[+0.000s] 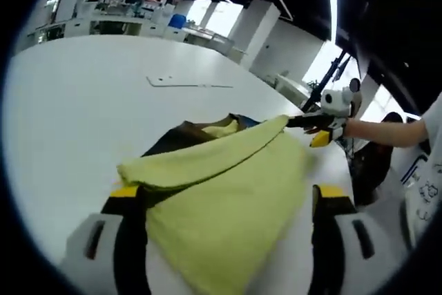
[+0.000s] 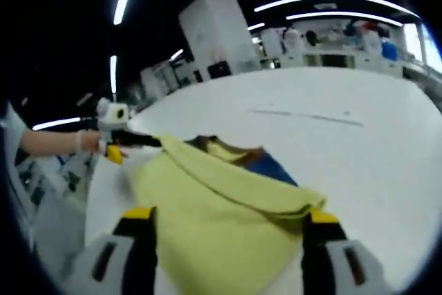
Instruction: Fold the garment on the visible template until the final outline fits inside the template.
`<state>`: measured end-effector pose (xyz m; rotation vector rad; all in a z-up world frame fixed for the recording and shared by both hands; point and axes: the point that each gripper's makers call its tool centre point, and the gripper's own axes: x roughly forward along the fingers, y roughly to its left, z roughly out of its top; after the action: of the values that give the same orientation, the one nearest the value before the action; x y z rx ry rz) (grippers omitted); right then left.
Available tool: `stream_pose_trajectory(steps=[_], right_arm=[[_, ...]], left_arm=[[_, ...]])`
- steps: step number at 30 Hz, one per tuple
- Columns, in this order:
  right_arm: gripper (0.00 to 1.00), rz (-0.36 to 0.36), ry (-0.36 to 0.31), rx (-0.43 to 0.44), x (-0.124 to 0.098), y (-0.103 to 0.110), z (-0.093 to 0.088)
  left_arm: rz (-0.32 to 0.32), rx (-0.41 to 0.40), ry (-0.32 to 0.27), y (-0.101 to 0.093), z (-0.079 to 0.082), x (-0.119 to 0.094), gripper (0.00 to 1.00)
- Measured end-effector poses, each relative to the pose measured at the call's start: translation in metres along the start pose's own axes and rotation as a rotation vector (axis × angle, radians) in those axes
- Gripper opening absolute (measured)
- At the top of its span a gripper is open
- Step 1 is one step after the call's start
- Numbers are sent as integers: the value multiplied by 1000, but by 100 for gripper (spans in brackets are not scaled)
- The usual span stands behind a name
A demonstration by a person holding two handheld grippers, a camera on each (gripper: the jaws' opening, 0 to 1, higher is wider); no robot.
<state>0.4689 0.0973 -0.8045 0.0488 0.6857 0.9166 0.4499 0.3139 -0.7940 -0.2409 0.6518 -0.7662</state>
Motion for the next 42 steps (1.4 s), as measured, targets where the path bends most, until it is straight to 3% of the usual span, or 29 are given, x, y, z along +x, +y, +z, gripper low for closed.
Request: stream_pose_trajectory(steps=[8,16,28,35,36,38,42], right_arm=[[83,-36,-31,34,15,-23,12],[82,-67,-47,70,18,-35,14],[82,-74,-28,62,16,-39,9],[81,-78,-26,45,2,-34,7],[80,-81,-27,45,0,-35,6],[80,-82,-28,47,-6,-34,4],[79,-90,-28,50,-20,-26,-4]], left_arm=[[33,-23,-39,24,19,17,97],[73,-78,-58,43,15,19,98],[76,-66,-54,39,12,17,97],[77,-64,-59,36,8,3,96],[78,-63,-62,39,7,-2,96],[82,-53,-68,26,2,-9,95],[92,-35,-69,29,-6,-28,93]])
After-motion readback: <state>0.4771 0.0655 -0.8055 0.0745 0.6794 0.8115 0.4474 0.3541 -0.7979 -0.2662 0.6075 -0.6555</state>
